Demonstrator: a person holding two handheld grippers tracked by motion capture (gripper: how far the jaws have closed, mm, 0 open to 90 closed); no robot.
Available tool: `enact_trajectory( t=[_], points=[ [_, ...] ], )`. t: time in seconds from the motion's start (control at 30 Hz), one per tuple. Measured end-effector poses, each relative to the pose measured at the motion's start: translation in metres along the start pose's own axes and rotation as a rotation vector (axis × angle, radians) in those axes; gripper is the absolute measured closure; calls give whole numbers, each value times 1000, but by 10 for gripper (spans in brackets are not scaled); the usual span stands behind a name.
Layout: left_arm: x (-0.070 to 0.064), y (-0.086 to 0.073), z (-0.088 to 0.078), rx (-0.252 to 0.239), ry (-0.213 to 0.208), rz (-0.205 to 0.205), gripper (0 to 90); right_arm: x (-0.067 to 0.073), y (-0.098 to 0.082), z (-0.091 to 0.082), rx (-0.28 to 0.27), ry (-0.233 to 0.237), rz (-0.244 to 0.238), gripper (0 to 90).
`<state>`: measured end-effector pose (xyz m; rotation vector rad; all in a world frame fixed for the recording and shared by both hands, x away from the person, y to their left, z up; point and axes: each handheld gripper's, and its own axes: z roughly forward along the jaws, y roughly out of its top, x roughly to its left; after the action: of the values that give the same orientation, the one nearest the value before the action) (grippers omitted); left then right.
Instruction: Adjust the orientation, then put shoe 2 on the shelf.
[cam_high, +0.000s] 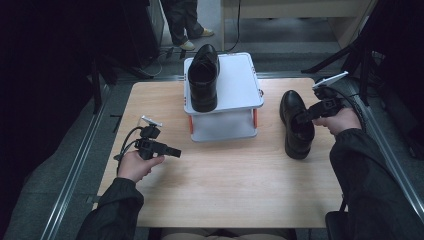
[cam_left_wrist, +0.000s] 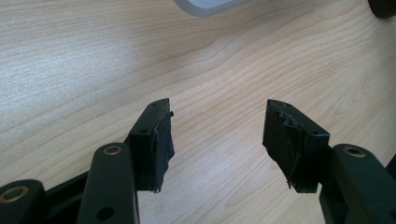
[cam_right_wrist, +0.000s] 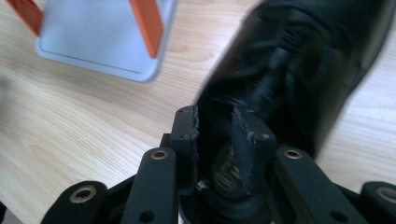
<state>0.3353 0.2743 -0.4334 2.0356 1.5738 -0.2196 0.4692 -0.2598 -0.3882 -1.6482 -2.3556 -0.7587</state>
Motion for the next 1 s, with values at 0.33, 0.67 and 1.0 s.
enact_trajectory(
  t=[0.33,0.67,1.0],
  points=[
    [1,0,1,3,3,-2,417,-19,-11,-14,-19,-13,33,705],
    [1,-1,1,4,1,-1,417,-38,-23,2,3,-26,83,668],
    [2,0,4,13,-5,-3,418,-46,-22,30,33,-86,127,647]
  ],
)
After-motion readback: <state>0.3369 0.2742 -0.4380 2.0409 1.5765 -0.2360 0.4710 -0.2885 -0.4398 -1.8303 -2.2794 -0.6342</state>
